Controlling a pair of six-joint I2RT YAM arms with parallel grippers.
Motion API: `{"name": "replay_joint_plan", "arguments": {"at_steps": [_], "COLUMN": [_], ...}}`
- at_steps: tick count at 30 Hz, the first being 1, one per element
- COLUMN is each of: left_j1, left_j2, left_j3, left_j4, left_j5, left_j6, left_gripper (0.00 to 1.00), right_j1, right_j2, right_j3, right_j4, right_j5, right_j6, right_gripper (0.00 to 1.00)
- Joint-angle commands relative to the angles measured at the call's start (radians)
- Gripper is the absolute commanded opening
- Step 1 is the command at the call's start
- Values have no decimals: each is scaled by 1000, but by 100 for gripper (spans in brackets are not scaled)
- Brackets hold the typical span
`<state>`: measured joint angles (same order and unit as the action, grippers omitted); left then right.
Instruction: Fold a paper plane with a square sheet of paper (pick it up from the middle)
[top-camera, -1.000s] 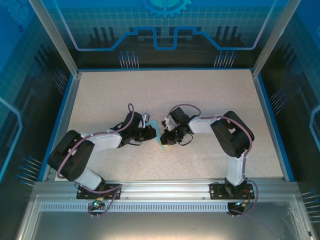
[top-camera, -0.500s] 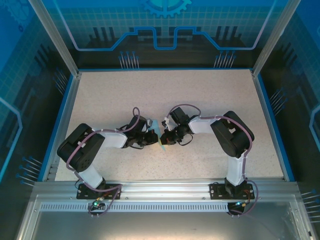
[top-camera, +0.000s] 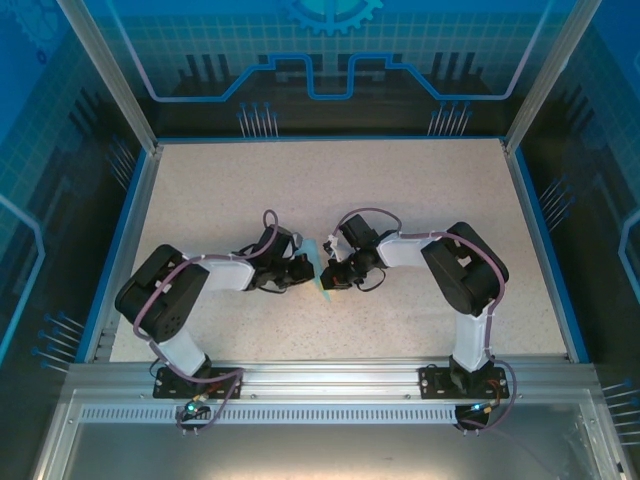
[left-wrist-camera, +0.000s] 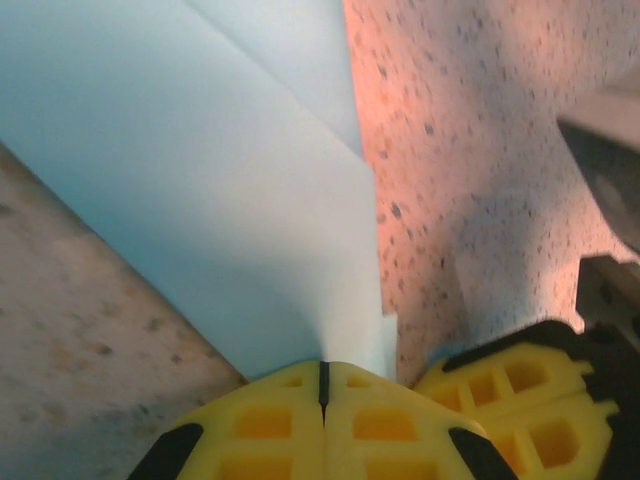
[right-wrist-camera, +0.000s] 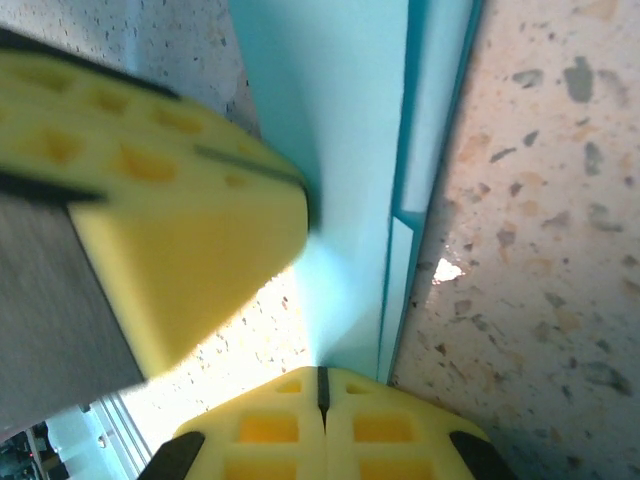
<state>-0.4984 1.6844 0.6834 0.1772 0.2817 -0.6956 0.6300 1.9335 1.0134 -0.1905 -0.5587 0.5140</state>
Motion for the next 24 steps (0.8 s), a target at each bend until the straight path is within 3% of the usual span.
{"name": "replay_joint_plan", "arguments": {"at_steps": [1, 24], "left_j1": [55, 235], "left_j2": [32, 143], "left_j3": [31, 158], "left_j4": [-37, -95], "left_j5": [-57, -40], "left_j6": [46, 137], "left_gripper": [5, 6], "right_j1": [8, 8], "right_j2": [68, 69], "right_j3": [-78, -96], "right_j4": [-177, -167], "right_j5": [162, 164], "right_j6": [-28, -23], "right_gripper": [2, 2]}}
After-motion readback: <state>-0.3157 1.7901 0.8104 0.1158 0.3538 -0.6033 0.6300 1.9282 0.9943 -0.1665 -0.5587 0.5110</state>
